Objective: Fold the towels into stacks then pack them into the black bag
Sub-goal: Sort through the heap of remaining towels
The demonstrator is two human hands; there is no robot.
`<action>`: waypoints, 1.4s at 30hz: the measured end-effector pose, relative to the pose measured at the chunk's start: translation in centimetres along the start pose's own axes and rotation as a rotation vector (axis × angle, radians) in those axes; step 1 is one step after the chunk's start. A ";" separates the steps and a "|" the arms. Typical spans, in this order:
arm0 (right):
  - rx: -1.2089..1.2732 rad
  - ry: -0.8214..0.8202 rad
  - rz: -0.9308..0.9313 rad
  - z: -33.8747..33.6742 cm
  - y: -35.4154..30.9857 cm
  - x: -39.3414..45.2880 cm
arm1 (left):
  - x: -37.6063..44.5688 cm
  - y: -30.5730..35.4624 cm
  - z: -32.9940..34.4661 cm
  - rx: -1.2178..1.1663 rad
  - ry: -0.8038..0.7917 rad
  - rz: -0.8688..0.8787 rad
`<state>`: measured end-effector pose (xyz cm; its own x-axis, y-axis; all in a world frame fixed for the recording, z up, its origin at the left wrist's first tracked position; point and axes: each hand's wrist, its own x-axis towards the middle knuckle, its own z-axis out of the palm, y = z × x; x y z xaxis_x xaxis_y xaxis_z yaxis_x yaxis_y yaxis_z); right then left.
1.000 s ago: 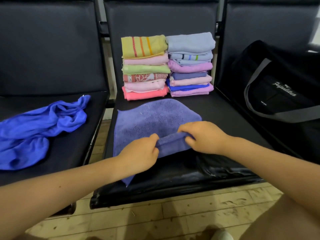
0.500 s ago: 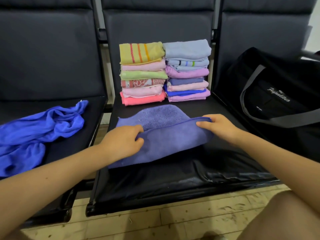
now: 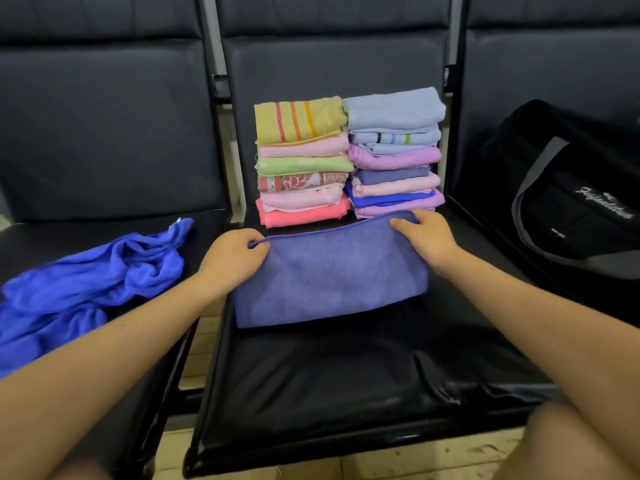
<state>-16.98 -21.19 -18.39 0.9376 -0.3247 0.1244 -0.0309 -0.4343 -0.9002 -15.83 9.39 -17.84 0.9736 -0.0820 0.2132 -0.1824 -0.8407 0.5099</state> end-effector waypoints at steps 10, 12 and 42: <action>-0.107 -0.139 0.147 2.1 2.0 1.8 | 1.9 -1.4 2.8 0.013 -0.061 0.000; -0.169 -0.186 0.205 2.4 2.1 1.8 | 1.9 -1.6 3.2 0.063 -0.062 0.030; -0.270 -0.120 0.104 -1.0 -3.2 -3.0 | -4.1 1.0 2.8 0.172 0.089 0.387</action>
<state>-20.05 -19.68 -15.41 0.9582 -0.2847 -0.0271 -0.2046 -0.6163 -0.7605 -19.60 7.38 -20.49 0.8208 -0.3688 0.4362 -0.4990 -0.8346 0.2332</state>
